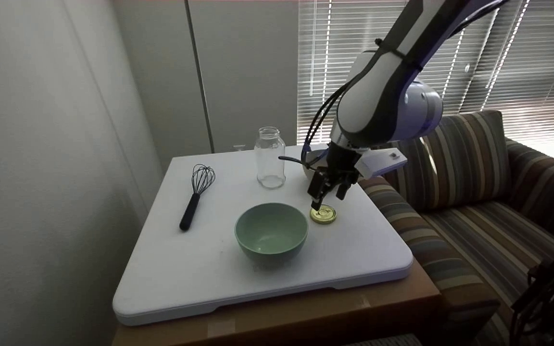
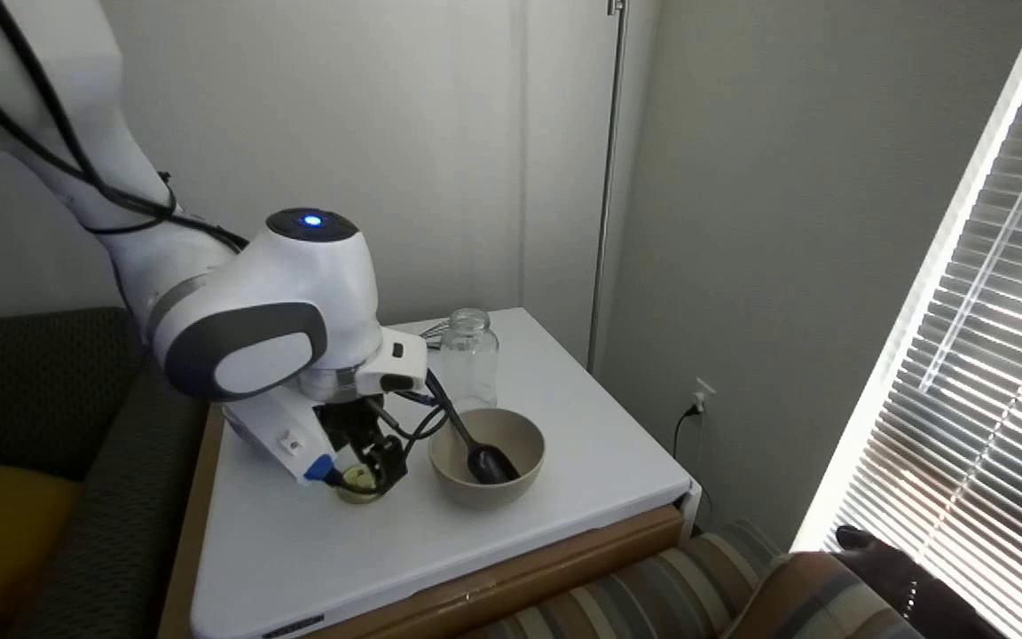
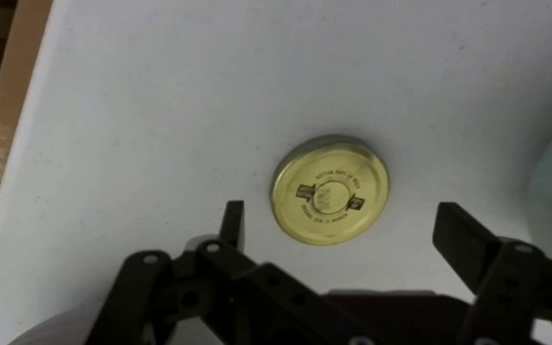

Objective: Put the lid on the clear jar

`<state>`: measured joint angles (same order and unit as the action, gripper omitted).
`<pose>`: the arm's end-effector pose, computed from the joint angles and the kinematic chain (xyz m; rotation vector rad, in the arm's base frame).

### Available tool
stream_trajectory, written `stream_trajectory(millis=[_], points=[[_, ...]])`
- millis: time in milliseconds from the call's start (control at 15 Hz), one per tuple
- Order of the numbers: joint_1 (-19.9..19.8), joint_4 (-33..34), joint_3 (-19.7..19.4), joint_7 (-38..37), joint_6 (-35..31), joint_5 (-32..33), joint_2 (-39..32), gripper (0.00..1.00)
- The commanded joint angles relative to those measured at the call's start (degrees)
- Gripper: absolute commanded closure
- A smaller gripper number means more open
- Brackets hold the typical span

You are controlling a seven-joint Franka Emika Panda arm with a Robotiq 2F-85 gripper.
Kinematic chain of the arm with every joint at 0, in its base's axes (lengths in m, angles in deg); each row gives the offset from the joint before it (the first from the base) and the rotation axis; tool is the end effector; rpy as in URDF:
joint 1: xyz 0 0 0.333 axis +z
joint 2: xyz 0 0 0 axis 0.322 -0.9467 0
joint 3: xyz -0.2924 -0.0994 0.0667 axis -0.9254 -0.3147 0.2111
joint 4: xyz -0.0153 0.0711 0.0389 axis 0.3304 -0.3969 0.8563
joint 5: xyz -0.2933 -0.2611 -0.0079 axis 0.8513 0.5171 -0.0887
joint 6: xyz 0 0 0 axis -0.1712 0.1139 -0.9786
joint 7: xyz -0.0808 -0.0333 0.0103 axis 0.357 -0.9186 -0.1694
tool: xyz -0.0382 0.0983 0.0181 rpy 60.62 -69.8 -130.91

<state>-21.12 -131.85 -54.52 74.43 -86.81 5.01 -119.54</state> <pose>0.5854 0.0293 0.0915 -2.9897 0.0812 -0.2232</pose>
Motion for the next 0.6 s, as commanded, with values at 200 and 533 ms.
stream_trajectory(millis=[200,533], points=[[3.34,9.49,-3.55,-8.46,0.76,6.84,-8.97,0.00],[6.39,10.52,-5.55,-10.94,1.65,8.74,-9.12,0.00]])
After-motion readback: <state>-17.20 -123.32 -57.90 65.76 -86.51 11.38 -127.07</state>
